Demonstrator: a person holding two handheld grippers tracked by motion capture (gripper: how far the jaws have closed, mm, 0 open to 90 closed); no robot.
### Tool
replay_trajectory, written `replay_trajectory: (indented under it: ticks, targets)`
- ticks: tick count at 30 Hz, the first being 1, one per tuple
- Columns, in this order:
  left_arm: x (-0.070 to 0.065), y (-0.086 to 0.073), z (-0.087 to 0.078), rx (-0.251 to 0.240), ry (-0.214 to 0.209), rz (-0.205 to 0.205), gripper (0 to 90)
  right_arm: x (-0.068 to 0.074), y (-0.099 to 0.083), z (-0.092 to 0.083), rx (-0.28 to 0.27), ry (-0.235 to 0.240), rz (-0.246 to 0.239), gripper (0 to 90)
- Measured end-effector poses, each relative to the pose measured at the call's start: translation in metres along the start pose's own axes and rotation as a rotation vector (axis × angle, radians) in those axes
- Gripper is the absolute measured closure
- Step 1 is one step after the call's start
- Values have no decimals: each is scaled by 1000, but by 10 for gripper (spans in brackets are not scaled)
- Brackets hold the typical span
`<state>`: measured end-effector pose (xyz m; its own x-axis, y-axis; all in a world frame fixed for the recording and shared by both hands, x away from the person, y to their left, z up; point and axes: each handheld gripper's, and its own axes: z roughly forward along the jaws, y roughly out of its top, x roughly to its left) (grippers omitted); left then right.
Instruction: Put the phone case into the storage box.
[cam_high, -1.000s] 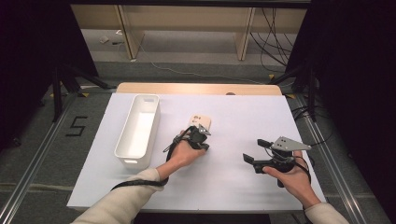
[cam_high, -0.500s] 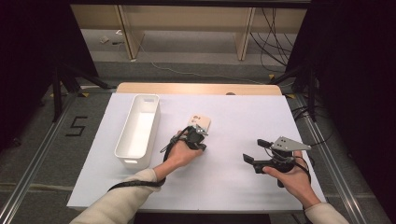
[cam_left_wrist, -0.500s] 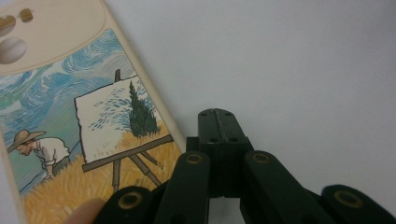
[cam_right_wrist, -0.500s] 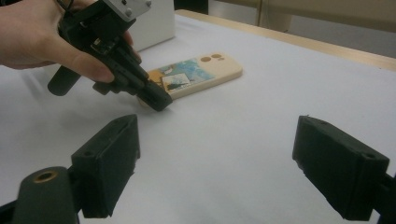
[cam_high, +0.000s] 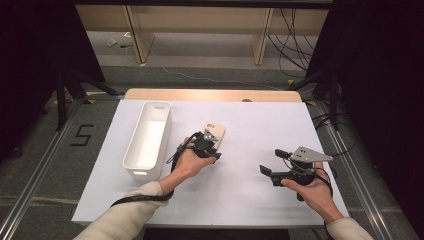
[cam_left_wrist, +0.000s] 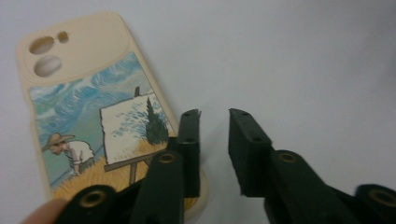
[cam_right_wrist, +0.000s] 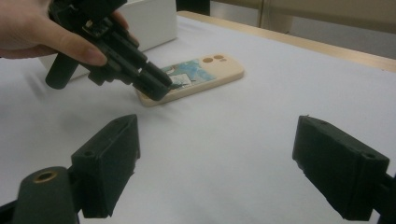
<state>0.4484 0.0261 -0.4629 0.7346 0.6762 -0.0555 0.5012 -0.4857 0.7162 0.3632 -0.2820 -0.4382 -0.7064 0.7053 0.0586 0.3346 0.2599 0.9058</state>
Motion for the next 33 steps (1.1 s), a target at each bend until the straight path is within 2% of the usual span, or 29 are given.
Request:
replay_trajectory:
  ticks: [2,3,4,5,6,9,10,14,18,20,33]
  targets:
    - [0,1,-1,-14,9,0,528,0,0,0,-2,2,-1,158]
    - [1,2,-2,-25,21,0,528,0,0,0,-2,2,-1,158]
    - [1,4,-3,-28,35,0,455,0,0,0,-1,2,0,158]
    - [2,8,-3,-10,66,-7,247,1,1,0,-3,2,0,158]
    - [4,9,-3,-6,78,-7,171,1,1,0,-2,1,0,158]
    - [6,13,-3,-19,97,-10,91,2,1,1,-3,4,3,158]
    - [9,17,-1,-22,108,-31,53,3,1,1,-6,8,-1,157]
    - [16,22,1,-33,110,-63,0,5,2,0,-14,9,0,157]
    - [25,29,6,-35,134,-73,0,6,2,1,-12,13,-5,157]
    - [31,33,11,-32,144,-92,0,7,2,0,-15,15,-4,157]
    - [49,48,36,3,197,-119,0,7,2,1,-15,19,-4,156]
